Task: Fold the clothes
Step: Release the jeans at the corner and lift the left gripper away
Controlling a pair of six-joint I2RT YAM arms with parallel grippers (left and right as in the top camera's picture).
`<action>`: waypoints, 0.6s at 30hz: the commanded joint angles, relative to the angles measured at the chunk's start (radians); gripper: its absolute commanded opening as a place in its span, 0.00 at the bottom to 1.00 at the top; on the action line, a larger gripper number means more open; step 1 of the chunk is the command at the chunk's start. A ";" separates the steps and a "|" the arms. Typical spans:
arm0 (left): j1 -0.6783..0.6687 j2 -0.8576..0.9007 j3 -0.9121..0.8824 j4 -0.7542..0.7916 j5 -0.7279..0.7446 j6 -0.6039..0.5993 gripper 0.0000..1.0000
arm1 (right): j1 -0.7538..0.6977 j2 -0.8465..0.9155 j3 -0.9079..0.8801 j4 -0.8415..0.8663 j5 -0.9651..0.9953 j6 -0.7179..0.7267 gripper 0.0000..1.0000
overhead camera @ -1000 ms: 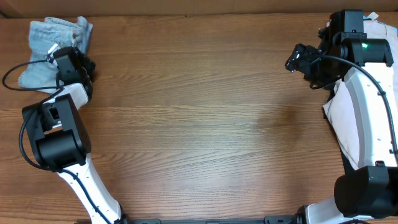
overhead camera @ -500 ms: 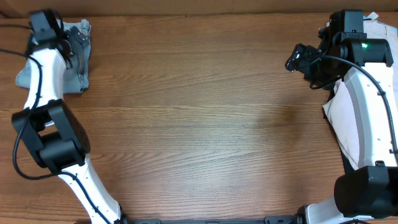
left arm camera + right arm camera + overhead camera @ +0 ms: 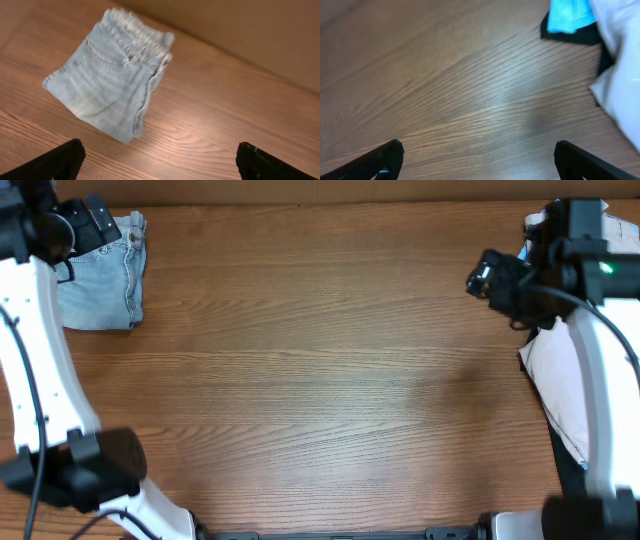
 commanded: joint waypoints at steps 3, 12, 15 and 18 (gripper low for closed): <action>-0.008 -0.063 0.023 -0.019 0.050 0.029 1.00 | 0.000 -0.268 0.037 -0.068 0.075 -0.003 1.00; -0.007 -0.056 0.012 -0.021 0.050 0.029 1.00 | 0.000 -0.562 0.037 -0.119 0.029 0.016 1.00; -0.008 -0.056 0.012 -0.021 0.050 0.029 1.00 | 0.000 -0.618 0.037 -0.119 0.029 0.016 1.00; -0.008 -0.056 0.012 -0.021 0.050 0.029 1.00 | 0.000 -0.649 0.037 -0.119 0.029 0.016 1.00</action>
